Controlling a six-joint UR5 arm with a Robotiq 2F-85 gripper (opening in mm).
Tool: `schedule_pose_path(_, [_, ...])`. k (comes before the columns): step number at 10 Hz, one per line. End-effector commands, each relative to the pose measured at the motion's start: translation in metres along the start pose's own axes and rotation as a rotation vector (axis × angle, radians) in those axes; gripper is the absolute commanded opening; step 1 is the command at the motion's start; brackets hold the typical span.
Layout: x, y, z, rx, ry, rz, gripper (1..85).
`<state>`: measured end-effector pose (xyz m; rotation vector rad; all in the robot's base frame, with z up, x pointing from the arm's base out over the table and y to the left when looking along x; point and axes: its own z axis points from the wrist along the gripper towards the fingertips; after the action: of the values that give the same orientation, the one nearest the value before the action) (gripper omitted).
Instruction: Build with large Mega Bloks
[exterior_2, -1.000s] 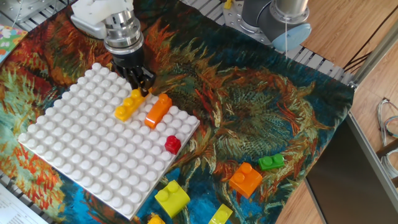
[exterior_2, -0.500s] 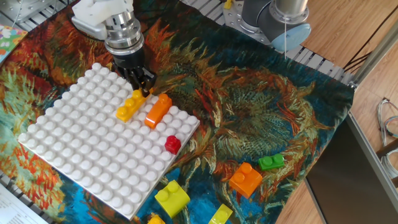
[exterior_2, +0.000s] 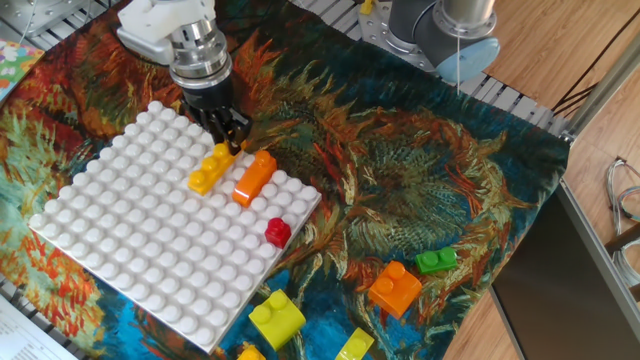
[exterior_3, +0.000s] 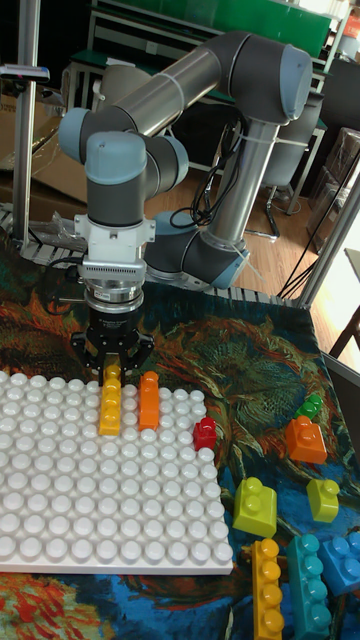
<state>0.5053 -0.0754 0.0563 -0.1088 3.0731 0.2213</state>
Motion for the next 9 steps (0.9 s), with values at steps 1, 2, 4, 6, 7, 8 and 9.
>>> schedule_pose_path(1, [-0.003,0.0033,0.0006,-0.008,-0.006,0.005,1.3])
schedule_pose_path(2, [-0.0031,0.0039,0.0004,-0.01,-0.006,0.003,1.3])
schedule_pose_path(4, [-0.0045,0.0043,0.0016,-0.012,-0.009,0.0,1.3])
schedule_pose_path(6, [-0.0037,0.0034,0.0026,-0.013,-0.008,-0.001,1.3])
schedule_pose_path(7, [-0.0034,0.0028,0.0042,-0.014,-0.008,-0.004,1.3])
schedule_pose_path(8, [-0.003,0.0025,0.0052,-0.014,-0.007,-0.006,1.3])
schedule_pose_path(9, [-0.0026,0.0021,0.0058,-0.013,-0.005,-0.007,1.3])
